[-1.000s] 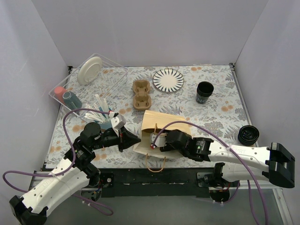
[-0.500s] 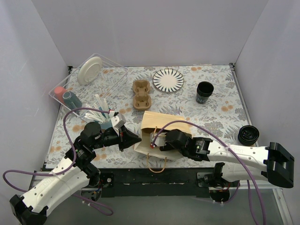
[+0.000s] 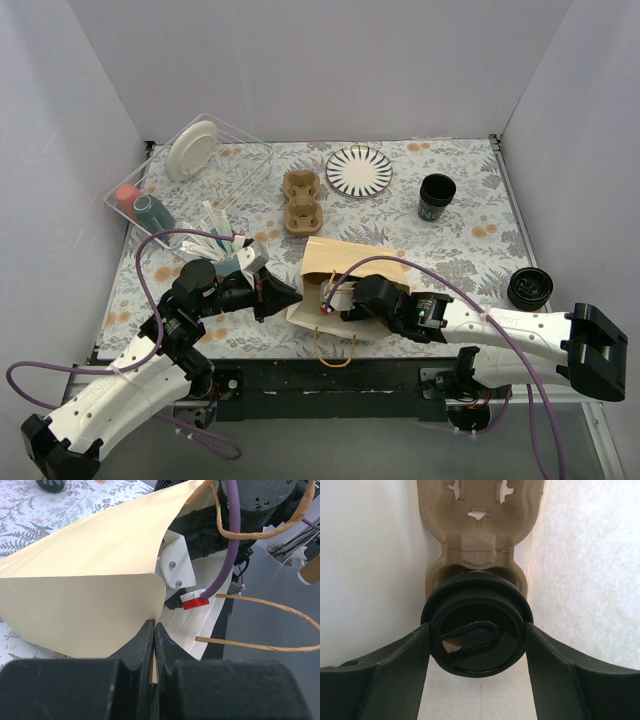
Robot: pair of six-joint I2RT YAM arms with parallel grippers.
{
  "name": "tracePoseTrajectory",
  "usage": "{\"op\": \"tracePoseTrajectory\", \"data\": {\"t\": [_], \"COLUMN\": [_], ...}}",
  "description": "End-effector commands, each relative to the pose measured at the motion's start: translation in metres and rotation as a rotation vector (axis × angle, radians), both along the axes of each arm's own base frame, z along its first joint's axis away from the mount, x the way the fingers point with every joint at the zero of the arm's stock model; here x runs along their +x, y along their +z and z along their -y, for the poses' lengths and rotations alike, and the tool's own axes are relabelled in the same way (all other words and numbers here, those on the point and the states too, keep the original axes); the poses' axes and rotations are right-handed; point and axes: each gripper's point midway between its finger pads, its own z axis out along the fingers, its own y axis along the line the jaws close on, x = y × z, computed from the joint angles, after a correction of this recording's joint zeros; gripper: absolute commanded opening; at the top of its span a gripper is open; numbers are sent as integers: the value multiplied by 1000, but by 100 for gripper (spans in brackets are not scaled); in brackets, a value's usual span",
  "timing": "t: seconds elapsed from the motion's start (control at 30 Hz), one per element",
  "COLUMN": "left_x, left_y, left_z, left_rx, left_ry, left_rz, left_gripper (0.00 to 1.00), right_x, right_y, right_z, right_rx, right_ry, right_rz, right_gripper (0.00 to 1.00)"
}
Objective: Pack the takeout coffee
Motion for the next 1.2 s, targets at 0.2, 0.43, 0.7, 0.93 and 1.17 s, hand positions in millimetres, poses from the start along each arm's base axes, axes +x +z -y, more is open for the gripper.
{"op": "tracePoseTrajectory", "data": {"t": [0.2,0.43,0.7,0.93,1.17], "left_x": [-7,-3,0,0,1], "left_y": [21,22,24,26,27], "left_z": [3,5,8,8,9], "left_rx": [-49,-43,-37,-38,-26], "left_ry": [-44,-40,-46,-43,-47], "left_rz": [30,36,41,38,41], "left_gripper": [0,0,0,0,0], "right_x": [-3,-4,-5,-10,-14], "right_y": [-19,3,19,34,45], "right_z": [17,16,10,0,-12], "right_rx": [-43,-17,8,56,86], "right_ry": [-61,-58,-31,22,67], "right_rz": [-67,-60,-59,-75,-96], "right_gripper": [64,78,96,98,99]}}
